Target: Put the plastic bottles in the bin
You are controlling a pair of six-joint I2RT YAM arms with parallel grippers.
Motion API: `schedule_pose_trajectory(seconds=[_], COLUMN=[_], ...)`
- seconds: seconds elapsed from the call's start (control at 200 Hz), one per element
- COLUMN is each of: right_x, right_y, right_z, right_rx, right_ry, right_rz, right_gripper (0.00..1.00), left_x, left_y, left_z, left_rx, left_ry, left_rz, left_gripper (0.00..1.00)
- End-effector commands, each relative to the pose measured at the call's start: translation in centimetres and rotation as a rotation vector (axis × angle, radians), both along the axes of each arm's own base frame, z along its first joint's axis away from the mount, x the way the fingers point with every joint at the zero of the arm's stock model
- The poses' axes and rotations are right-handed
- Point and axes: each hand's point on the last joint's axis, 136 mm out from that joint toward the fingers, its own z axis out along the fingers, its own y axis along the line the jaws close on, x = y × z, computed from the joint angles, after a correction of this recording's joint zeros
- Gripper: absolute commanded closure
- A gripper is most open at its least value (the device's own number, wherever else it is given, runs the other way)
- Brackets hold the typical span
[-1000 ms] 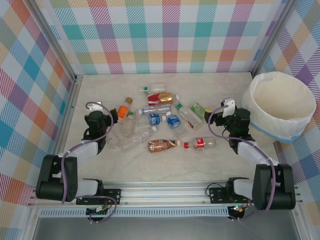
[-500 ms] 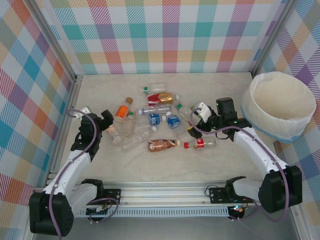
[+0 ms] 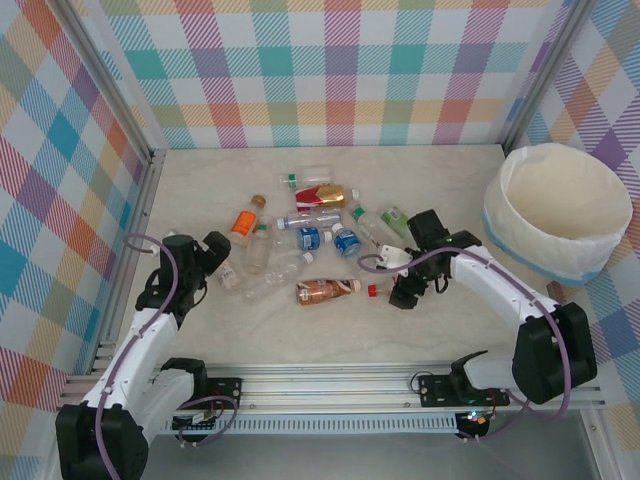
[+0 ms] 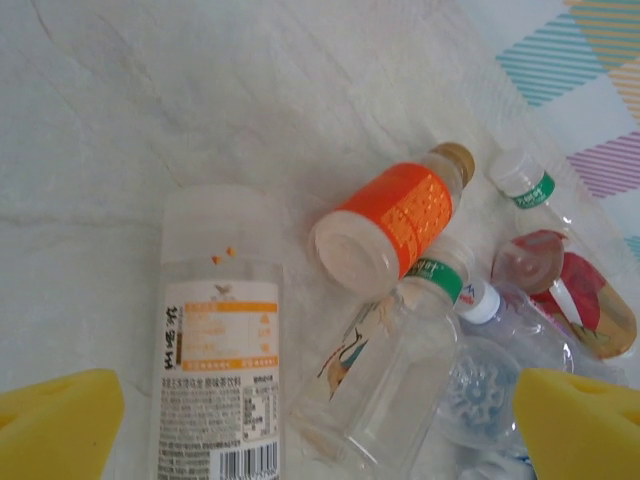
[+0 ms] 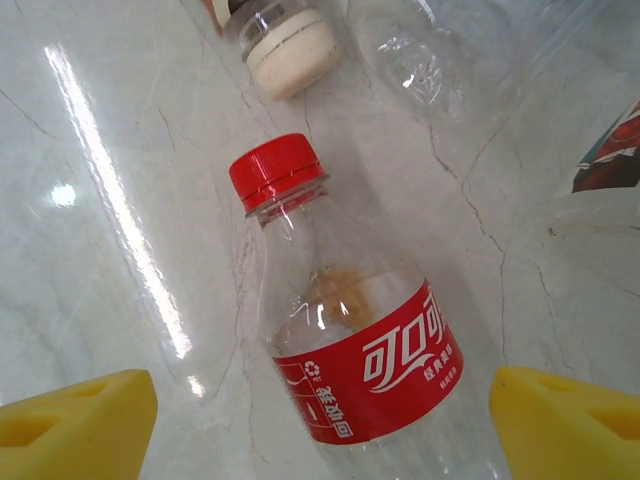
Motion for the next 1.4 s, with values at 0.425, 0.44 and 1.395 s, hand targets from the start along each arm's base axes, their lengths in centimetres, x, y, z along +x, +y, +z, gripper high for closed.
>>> schedule_pose_trajectory(seconds=[0.425,0.44,1.395], right_x=[2.1,2.2,2.9], right_y=[-0.9,-0.8,3.2], right_z=[-5.7,-5.7,3.7], right_rx=[-0.177,-0.174,0.173], right_ry=[-0.165,-0.172,-0.323], right_rz=[0.289,0.290,0.017], right_gripper=[0.17,0.18,0.54], left_x=[-1.9,-1.9,0.2], left_y=[0.7,0.8,-1.8], left_z=[-3.5,-3.6,-1.3], left_rx=[0.008,0.007,-0.096], left_ry=[0.155,0.155,-0.005], left_rz=[0.014,0.017,-0.106], left_gripper=[0.00,0.00,0.00])
